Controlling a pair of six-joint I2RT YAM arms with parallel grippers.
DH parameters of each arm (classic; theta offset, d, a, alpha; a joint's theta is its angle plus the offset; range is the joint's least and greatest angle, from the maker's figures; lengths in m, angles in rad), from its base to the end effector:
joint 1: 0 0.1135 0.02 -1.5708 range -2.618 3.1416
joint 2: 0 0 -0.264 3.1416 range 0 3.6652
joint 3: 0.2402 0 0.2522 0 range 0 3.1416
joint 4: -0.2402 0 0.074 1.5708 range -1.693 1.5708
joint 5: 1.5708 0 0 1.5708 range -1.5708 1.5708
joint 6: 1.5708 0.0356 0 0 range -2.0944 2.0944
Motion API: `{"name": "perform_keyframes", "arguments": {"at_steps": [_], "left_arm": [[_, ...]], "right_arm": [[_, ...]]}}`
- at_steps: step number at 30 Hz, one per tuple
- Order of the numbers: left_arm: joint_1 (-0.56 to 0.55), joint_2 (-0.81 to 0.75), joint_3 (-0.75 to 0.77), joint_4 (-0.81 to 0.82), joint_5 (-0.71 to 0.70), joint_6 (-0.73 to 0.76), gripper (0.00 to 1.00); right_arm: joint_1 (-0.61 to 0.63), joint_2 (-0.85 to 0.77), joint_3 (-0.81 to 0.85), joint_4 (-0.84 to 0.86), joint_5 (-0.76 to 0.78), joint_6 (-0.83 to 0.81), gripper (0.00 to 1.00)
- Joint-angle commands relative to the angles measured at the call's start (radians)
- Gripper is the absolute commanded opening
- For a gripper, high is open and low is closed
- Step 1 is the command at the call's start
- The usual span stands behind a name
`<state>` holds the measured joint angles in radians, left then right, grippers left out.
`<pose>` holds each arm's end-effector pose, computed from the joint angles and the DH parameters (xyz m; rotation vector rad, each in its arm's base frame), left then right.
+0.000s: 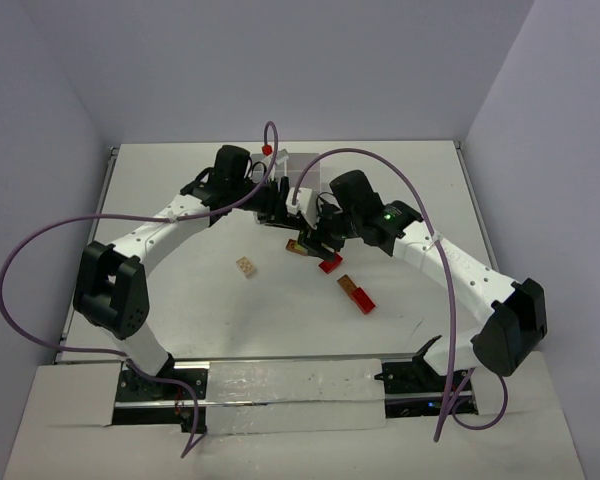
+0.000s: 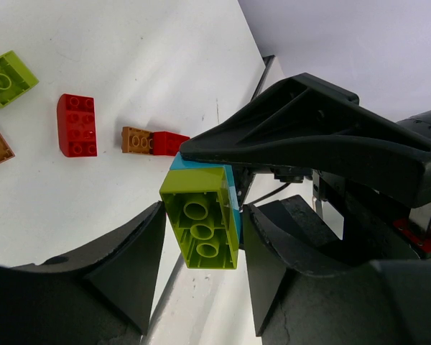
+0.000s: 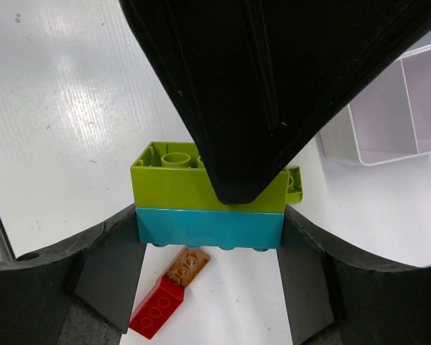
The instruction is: Sort the legos into containers by color
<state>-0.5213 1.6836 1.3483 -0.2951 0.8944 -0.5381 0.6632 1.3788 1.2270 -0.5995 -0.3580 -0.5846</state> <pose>0.3144 -0.2126 0.2951 0.5411 2.3040 -1.5421 0.2282 0.1941 0.3216 -1.4897 1.7604 0.4549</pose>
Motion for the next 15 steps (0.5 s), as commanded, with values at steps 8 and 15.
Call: {"name": "perform_keyframes", "arguments": {"at_steps": [8,15], "left_arm": [[-0.016,-0.008,0.000,0.050,0.058,-0.015,0.48],[-0.011,-0.009,-0.010,0.051,0.083,-0.015,0.13]], "right_arm": [[0.024,-0.002,0.054,0.058,-0.019,-0.001,0.25],[0.026,-0.002,0.054,0.056,-0.010,-0.006,0.24]]}}
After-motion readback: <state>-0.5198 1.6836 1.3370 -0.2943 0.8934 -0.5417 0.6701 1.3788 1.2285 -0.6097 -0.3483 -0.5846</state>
